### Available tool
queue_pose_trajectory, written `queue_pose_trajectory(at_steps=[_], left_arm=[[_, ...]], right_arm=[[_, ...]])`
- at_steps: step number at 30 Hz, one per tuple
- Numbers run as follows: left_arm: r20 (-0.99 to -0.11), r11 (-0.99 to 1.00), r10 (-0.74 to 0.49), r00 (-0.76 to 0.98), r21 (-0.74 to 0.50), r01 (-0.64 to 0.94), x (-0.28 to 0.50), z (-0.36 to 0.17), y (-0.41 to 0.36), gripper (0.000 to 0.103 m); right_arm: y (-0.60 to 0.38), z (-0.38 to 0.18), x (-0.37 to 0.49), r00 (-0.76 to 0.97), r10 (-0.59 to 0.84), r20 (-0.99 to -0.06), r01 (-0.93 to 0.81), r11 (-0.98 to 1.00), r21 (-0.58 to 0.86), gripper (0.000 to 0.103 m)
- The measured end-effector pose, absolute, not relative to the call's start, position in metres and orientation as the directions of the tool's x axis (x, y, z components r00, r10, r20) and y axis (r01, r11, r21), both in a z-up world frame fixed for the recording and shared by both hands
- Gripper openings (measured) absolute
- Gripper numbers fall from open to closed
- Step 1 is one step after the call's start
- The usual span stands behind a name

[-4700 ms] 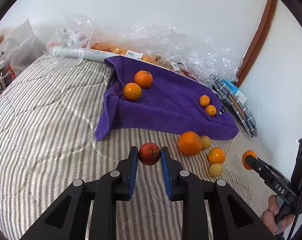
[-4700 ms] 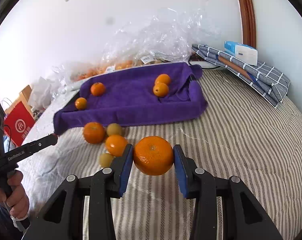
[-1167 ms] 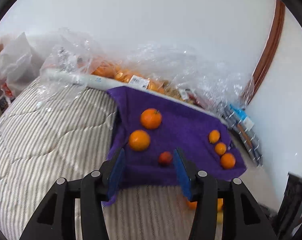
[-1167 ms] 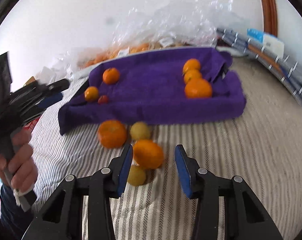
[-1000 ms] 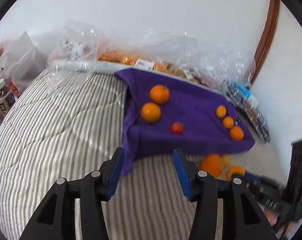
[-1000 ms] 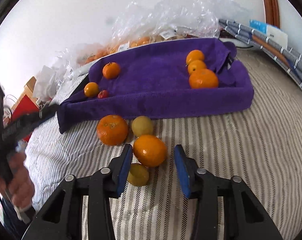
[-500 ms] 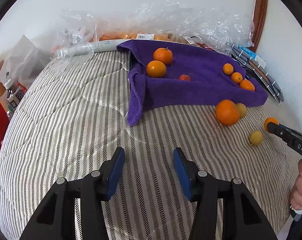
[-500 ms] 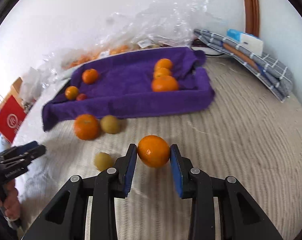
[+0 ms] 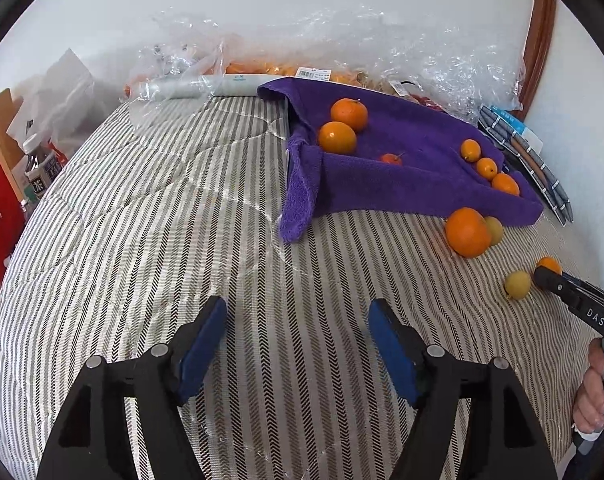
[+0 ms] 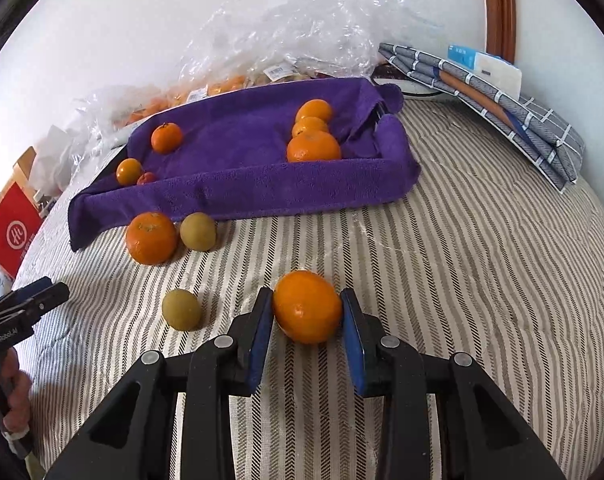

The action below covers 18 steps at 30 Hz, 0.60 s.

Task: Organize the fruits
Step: 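Grasp a large orange with the right tool while the left tool grasps another large orange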

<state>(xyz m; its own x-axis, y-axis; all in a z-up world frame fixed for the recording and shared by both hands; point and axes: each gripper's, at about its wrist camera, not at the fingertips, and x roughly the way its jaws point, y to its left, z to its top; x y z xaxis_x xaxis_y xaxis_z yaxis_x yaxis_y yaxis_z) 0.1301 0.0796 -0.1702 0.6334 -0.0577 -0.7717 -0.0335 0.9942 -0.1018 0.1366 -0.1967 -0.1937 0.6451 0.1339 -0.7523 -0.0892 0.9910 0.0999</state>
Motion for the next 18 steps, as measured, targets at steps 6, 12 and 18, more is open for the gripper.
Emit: queue_pose_trajectory(at_steps=[6, 12, 18], left_arm=[[-0.782, 0.997, -0.046, 0.622, -0.071, -0.015, 0.132, -0.171, 0.074, 0.076], [-0.779, 0.996, -0.07, 0.624, -0.093, -0.005, 0.131, -0.169, 0.071, 0.073], [-0.756, 0.989, -0.144, 0.639, -0.13, 0.069, 0.136, -0.157, 0.041, 0.069]], right_arm=[[-0.198, -0.194, 0.134, 0.648, 0.126, -0.751, -0.081, 0.992, 0.096, 0.034], [-0.212, -0.191, 0.13, 0.668, 0.154, -0.728, -0.051, 0.986, 0.162, 0.034], [-0.225, -0.191, 0.13, 0.664, 0.144, -0.734, -0.016, 0.984, 0.179, 0.034]])
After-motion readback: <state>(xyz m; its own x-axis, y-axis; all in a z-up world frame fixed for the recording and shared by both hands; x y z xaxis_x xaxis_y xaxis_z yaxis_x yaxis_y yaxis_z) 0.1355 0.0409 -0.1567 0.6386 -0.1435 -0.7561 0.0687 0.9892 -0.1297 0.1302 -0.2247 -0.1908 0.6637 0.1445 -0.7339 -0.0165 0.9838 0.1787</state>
